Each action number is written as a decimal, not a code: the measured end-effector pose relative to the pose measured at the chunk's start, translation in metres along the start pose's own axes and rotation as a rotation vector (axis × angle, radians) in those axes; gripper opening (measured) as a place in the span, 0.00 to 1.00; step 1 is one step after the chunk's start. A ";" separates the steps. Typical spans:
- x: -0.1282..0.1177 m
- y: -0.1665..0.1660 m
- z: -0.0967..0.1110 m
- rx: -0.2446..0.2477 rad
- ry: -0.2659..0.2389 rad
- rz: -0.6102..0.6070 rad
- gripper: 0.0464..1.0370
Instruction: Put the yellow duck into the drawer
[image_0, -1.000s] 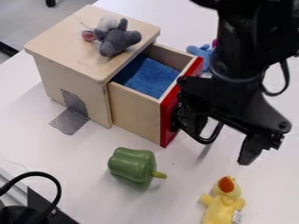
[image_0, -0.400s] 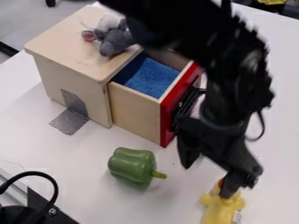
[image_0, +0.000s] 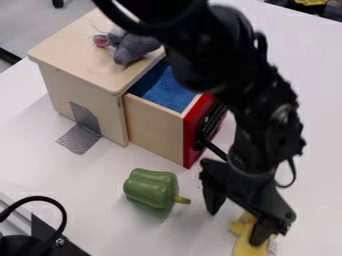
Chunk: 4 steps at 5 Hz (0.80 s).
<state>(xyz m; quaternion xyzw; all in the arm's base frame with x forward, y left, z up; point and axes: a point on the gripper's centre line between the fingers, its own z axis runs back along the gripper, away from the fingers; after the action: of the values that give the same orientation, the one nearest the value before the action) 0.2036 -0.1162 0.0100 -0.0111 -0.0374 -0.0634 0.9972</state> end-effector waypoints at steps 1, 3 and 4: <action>-0.006 -0.007 -0.010 -0.002 0.002 0.047 0.93; -0.012 -0.013 -0.014 -0.015 -0.012 0.111 0.36; -0.015 -0.013 -0.006 0.002 -0.005 0.098 0.14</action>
<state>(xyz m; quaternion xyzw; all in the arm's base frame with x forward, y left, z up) 0.1873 -0.1276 0.0035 -0.0121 -0.0394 -0.0142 0.9990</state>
